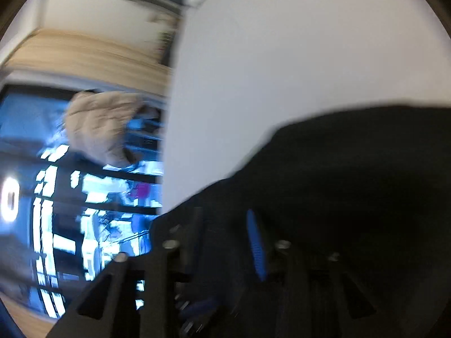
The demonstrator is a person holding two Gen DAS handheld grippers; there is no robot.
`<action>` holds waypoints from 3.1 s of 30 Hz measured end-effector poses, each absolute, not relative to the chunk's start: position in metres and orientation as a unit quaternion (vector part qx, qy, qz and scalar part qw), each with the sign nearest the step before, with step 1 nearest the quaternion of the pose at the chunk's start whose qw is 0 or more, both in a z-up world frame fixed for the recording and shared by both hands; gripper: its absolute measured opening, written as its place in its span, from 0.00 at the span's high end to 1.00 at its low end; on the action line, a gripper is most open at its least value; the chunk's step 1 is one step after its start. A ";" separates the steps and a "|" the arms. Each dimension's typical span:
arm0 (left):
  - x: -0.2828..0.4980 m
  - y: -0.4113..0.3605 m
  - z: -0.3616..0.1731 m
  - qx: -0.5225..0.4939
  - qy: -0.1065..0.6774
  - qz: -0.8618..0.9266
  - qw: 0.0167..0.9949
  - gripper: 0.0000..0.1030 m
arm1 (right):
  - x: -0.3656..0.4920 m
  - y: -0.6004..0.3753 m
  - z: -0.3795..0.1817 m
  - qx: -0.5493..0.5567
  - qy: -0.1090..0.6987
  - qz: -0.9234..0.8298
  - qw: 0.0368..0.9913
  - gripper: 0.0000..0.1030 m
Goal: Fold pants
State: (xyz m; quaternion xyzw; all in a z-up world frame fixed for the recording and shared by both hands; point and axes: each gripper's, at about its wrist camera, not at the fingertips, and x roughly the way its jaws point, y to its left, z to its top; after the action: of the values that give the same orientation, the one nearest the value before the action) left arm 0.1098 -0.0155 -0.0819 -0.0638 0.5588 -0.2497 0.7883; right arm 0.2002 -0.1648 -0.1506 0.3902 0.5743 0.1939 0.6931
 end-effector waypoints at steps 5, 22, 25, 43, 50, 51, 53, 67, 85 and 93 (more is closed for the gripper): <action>0.112 -0.011 -0.085 -0.075 0.558 -0.254 0.786 0.87 | 0.224 -0.210 -0.176 0.412 0.534 0.114 0.729 1.00; 0.093 0.014 -0.089 -0.076 0.544 -0.252 0.797 0.87 | 0.149 -0.208 -0.171 0.421 0.530 0.138 0.723 1.00; 0.090 0.026 -0.089 -0.084 0.540 -0.259 0.796 0.87 | 0.125 -0.286 -0.164 0.427 0.490 0.049 0.758 1.00; 0.155 0.069 -0.068 -0.046 0.545 -0.209 0.810 0.87 | 0.120 -0.248 -0.146 0.419 0.513 0.135 0.737 0.86; 0.156 0.101 -0.086 -0.110 0.548 -0.224 0.799 0.87 | 0.094 -0.359 -0.160 0.488 0.444 0.004 0.751 1.00; 0.156 0.102 -0.086 -0.106 0.549 -0.224 0.799 0.87 | 0.086 -0.391 -0.156 0.490 0.423 -0.043 0.761 1.00; 0.156 0.097 -0.085 -0.092 0.552 -0.216 0.800 0.87 | 0.068 -0.437 -0.150 0.506 0.383 -0.121 0.763 1.00; 0.167 0.022 -0.066 -0.037 0.559 -0.210 0.801 0.87 | 0.162 -0.232 -0.127 0.471 0.475 0.167 0.724 0.67; 0.163 0.054 -0.082 -0.075 0.556 -0.217 0.799 0.87 | 0.086 -0.476 -0.122 0.478 0.351 -0.224 0.773 1.00; 0.163 0.038 -0.083 -0.064 0.554 -0.213 0.802 0.87 | 0.013 -0.466 -0.043 0.425 0.305 -0.253 0.814 0.24</action>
State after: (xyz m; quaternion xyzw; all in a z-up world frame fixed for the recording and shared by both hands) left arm 0.1626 0.0383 -0.0833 -0.0636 0.5539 -0.2127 0.8025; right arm 0.0133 -0.4660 -0.0429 0.4250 0.3054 -0.2530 0.8137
